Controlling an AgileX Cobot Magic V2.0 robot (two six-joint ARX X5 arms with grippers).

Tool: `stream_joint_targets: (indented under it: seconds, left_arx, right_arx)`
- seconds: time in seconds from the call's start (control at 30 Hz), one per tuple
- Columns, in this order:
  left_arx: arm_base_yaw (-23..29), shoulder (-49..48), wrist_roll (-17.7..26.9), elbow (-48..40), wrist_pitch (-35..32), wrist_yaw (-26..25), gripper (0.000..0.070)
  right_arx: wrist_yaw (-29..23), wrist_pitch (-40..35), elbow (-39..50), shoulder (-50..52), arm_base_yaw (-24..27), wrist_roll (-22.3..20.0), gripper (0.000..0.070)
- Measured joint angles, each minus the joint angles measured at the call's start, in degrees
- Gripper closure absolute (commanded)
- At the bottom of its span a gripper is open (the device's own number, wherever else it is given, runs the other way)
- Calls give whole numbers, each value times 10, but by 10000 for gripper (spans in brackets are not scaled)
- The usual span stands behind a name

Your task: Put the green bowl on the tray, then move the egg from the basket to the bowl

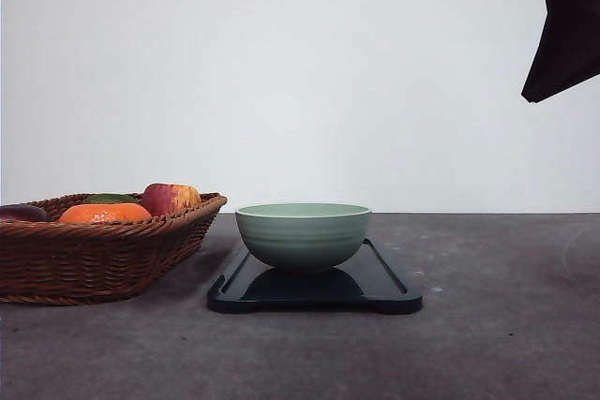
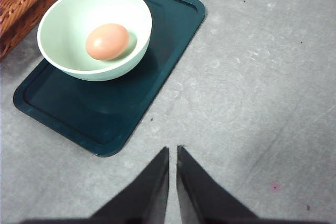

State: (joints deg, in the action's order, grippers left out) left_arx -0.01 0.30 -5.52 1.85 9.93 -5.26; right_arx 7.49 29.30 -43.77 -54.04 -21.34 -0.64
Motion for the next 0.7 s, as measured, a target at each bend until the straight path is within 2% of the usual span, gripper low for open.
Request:
stream_joint_targets:
  seconds: [0.2, 0.3, 0.47, 0.7]
  left_arx:
    - [0, 0, 0, 0, 0, 0, 700]
    - [0, 0, 0, 0, 0, 0, 700]
    - [0, 0, 0, 0, 0, 0, 700]
    - [0, 0, 0, 0, 0, 0, 700]
  right_arx:
    - [-1, 0, 0, 1, 0, -3, 684]
    - [-13, -8, 6, 20, 8, -30, 684]
    - [-14, -118, 89, 107, 53, -57, 684]
    - [-15, -284, 299, 284, 135, -65, 684]
